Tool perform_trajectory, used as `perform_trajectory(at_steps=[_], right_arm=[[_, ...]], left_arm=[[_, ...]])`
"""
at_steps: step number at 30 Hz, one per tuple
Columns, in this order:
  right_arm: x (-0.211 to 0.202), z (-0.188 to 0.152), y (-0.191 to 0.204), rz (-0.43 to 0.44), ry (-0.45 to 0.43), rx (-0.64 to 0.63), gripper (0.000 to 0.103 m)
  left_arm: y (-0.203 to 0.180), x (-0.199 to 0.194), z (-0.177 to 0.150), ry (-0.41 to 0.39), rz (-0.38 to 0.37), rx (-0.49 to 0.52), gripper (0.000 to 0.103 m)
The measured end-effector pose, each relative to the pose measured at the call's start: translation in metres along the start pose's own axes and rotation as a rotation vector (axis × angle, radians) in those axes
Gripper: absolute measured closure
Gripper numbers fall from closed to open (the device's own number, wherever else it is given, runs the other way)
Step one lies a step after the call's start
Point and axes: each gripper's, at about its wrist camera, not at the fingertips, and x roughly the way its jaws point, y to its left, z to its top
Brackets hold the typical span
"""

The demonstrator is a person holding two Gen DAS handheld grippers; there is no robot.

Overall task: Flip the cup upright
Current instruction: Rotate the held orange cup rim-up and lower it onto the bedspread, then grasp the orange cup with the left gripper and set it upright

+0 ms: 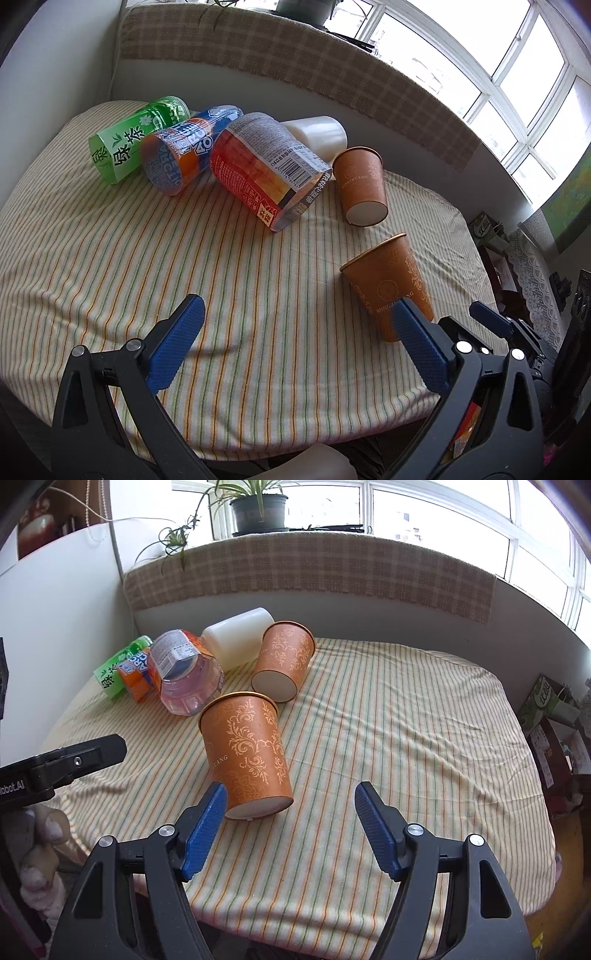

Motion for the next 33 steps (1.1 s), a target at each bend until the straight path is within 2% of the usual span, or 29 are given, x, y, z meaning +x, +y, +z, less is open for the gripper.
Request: perform_trajectory(at_steps=[4, 15, 21, 26, 33], right_arm=[[-0.011, -0.008, -0.016, -0.047, -0.003, 0.032, 0.032], [-0.03, -0.031, -0.054, -0.208, 0.014, 0.107, 0.032], [-0.032, -0.048, -0.068, -0.21, 0.055, 0.158, 0.032], [-0.031, -0.061, -0.082, -0.216, 0.081, 0.208, 0.032], [-0.034, -0.064, -0.088, -0.226, 0.072, 0.215, 0.032]], left_arm=[[-0.007, 0.009, 0.002, 0.033, -0.045, -0.011, 0.0], [-0.024, 0.037, 0.01, 0.137, -0.194, -0.119, 0.0], [-0.024, 0.061, 0.009, 0.215, -0.266, -0.2, 0.0], [-0.024, 0.071, 0.012, 0.244, -0.27, -0.228, 0.0], [-0.025, 0.084, 0.016, 0.264, -0.271, -0.258, 0.0]])
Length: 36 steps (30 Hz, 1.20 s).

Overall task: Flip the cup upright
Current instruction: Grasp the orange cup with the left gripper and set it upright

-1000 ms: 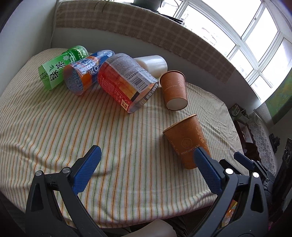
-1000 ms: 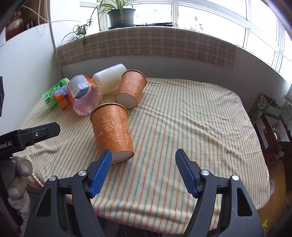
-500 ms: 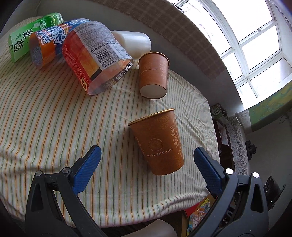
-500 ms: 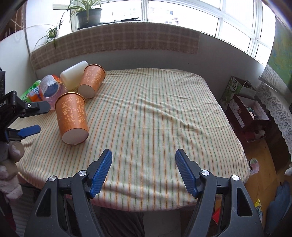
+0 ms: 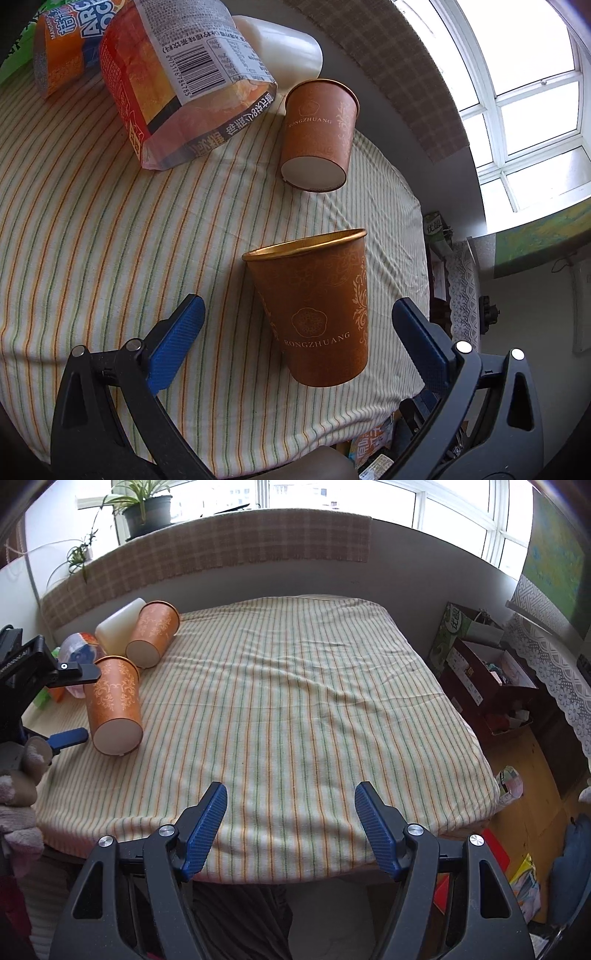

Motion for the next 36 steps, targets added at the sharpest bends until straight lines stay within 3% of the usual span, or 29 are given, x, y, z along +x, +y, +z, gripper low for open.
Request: perform_trajectory(at_steps=[18, 20, 25, 30, 36], right_arm=[[0.009, -0.005, -0.006, -0.012, 0.03, 0.018, 0.032], [0.009, -0.007, -0.005, -0.013, 0.034, 0.017, 0.032], [0.01, -0.009, -0.006, -0.015, 0.038, 0.018, 0.032], [0.009, -0.009, -0.006, -0.016, 0.035, 0.022, 0.032], [0.008, -0.009, -0.008, -0.018, 0.035, 0.028, 0.032]], left_arm=[[-0.005, 0.009, 0.007, -0.002, 0.052, -0.001, 0.01], [-0.008, 0.011, 0.006, 0.0, 0.067, 0.01, 0.017], [-0.01, 0.014, 0.007, 0.0, 0.068, 0.019, 0.02], [-0.016, 0.014, 0.006, -0.008, 0.069, 0.057, 0.029], [-0.031, 0.013, 0.0, -0.039, 0.116, 0.146, 0.03]])
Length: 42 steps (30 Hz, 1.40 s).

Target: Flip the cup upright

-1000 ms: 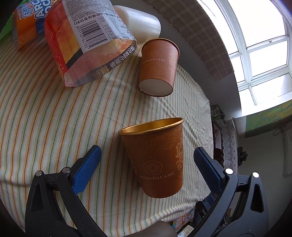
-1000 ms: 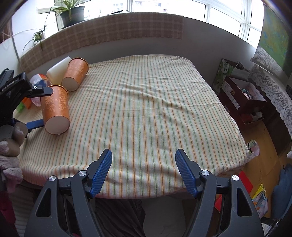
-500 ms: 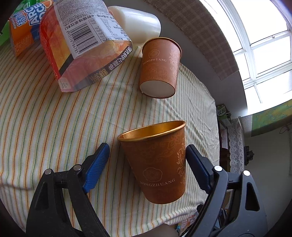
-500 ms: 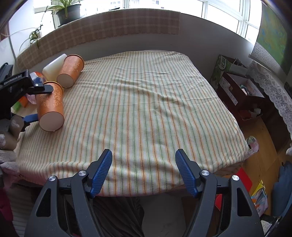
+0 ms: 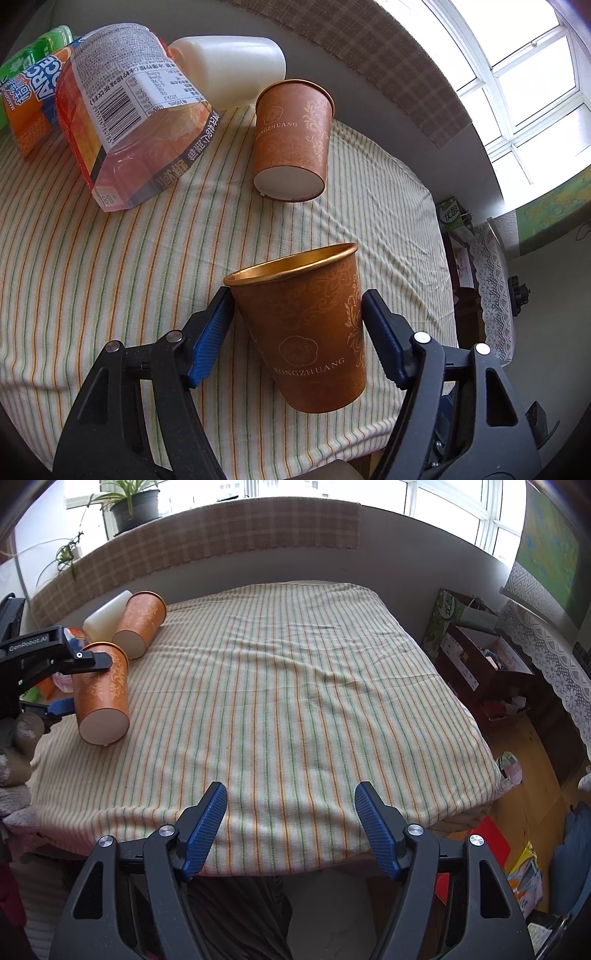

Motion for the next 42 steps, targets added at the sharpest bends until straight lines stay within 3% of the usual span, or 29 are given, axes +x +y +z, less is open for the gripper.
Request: perform_trajectory(at_steps=[16, 21, 24, 31, 34, 39, 42], right_arm=[[0.003, -0.003, 0.002, 0.003, 0.009, 0.0, 0.032], [0.004, -0.002, 0.002, -0.001, 0.012, 0.004, 0.032], [0.004, -0.001, 0.002, 0.001, 0.012, 0.002, 0.032], [0.003, 0.0, 0.004, 0.003, 0.007, -0.001, 0.032], [0.002, 0.001, 0.005, 0.016, -0.001, 0.002, 0.032], [-0.006, 0.006, 0.007, 0.059, -0.039, 0.014, 0.032], [-0.014, 0.01, 0.009, 0.096, -0.089, 0.03, 0.032]], left_arm=[[-0.046, -0.015, -0.012, -0.186, 0.181, 0.267, 0.031], [-0.059, -0.015, -0.02, -0.28, 0.268, 0.381, 0.031], [-0.06, -0.01, -0.025, -0.289, 0.296, 0.424, 0.031], [-0.056, -0.003, -0.032, -0.218, 0.245, 0.426, 0.031], [-0.052, -0.001, -0.035, -0.162, 0.198, 0.41, 0.017], [-0.041, -0.015, -0.046, -0.15, 0.156, 0.373, 0.016], [-0.033, -0.035, -0.053, -0.188, 0.14, 0.336, 0.016]])
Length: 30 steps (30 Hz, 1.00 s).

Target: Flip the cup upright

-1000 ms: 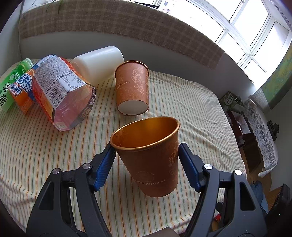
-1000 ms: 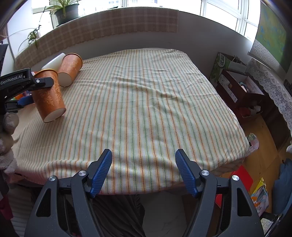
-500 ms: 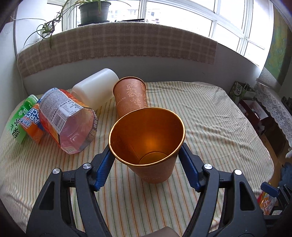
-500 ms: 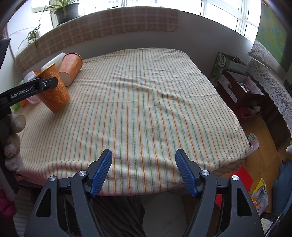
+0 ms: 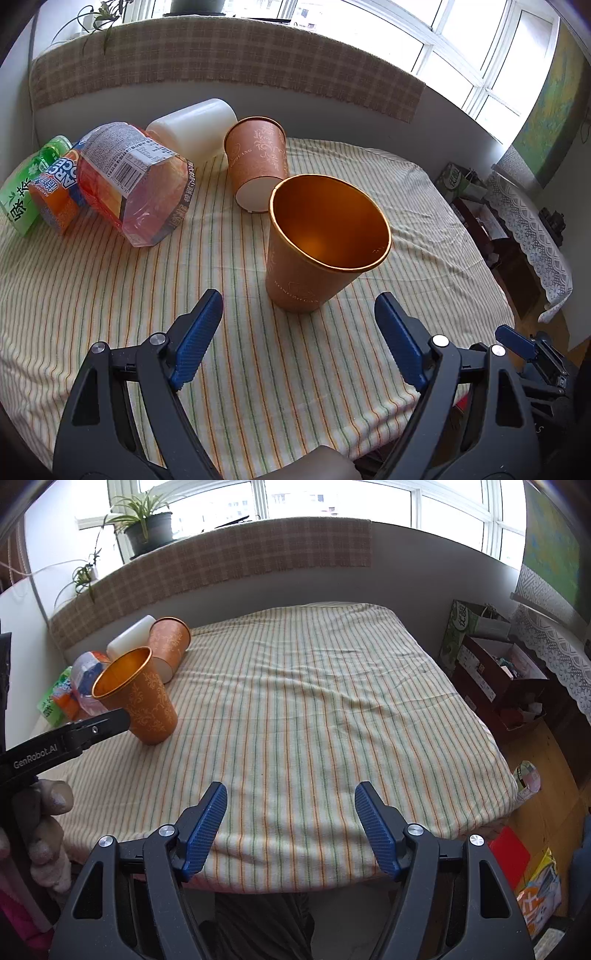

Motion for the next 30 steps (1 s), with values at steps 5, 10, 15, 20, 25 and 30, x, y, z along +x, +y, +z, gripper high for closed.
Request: perform_trajectory(at_steps=[5, 10, 15, 20, 25, 30], right_arm=[[-0.011, 0.008, 0.007, 0.037, -0.075, 0.01, 0.031], [-0.021, 0.013, 0.015, 0.056, -0.137, 0.001, 0.024], [-0.027, 0.017, 0.019, 0.067, -0.177, 0.006, 0.021], [-0.033, 0.017, 0.019, 0.062, -0.212, 0.026, 0.02], [-0.035, 0.018, 0.022, 0.055, -0.22, 0.017, 0.019], [-0.039, 0.018, 0.025, 0.047, -0.236, 0.007, 0.019]], left_arm=[[0.007, -0.038, -0.006, -0.109, 0.046, -0.021, 0.016], [0.01, -0.075, -0.009, -0.222, 0.102, -0.027, 0.009], [0.009, -0.101, -0.012, -0.304, 0.153, -0.007, 0.002], [0.002, -0.114, -0.015, -0.347, 0.194, 0.028, 0.002], [0.0, -0.117, -0.017, -0.351, 0.201, 0.018, 0.002], [0.0, -0.122, -0.018, -0.37, 0.221, 0.005, 0.002]])
